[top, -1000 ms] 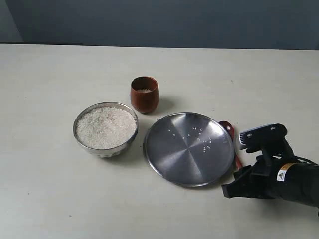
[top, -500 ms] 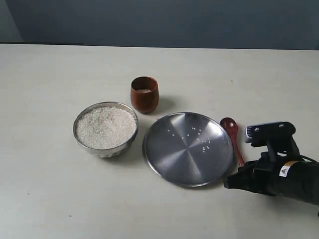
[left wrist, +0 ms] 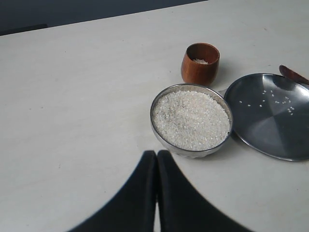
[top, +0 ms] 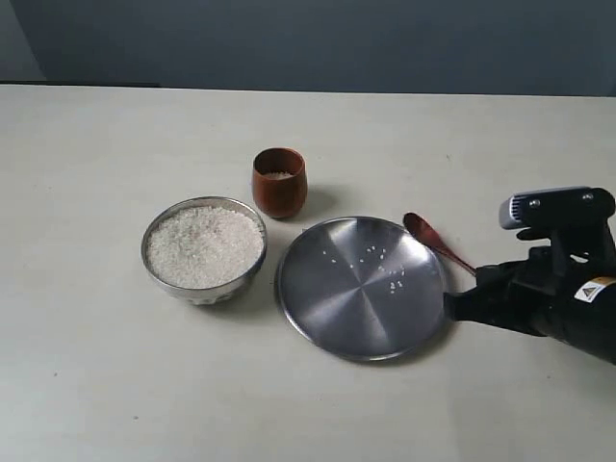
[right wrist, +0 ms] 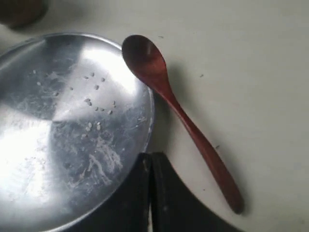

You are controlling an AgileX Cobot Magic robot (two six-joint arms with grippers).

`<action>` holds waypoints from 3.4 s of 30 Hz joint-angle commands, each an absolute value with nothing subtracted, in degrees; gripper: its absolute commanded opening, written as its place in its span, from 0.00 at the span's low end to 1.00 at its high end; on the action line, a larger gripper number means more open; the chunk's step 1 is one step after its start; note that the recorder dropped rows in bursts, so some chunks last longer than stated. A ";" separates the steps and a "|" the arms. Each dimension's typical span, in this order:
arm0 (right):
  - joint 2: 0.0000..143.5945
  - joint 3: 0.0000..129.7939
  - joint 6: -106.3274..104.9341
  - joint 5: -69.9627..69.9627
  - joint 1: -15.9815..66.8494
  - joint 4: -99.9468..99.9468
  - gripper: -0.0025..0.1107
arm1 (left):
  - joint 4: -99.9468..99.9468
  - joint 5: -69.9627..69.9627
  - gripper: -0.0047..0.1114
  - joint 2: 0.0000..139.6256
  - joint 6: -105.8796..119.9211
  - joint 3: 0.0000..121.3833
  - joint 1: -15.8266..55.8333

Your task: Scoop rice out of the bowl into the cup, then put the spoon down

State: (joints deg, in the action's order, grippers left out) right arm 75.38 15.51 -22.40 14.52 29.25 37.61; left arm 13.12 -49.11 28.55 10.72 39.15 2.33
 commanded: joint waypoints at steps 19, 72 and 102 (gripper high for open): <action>82.02 23.46 -77.88 9.29 22.25 66.27 0.02 | 11.37 -48.35 0.04 28.71 10.73 39.47 2.45; 95.39 27.97 -103.45 -0.50 7.35 80.46 0.33 | 11.26 -48.35 0.04 28.71 10.73 39.47 2.45; 83.89 30.65 -97.35 -9.71 7.46 80.81 0.02 | 11.26 -48.35 0.04 28.71 10.73 39.47 2.45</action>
State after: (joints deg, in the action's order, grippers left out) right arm 87.92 30.63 -97.64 -9.94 7.50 81.51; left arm 11.54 -49.11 28.55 10.72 39.27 2.33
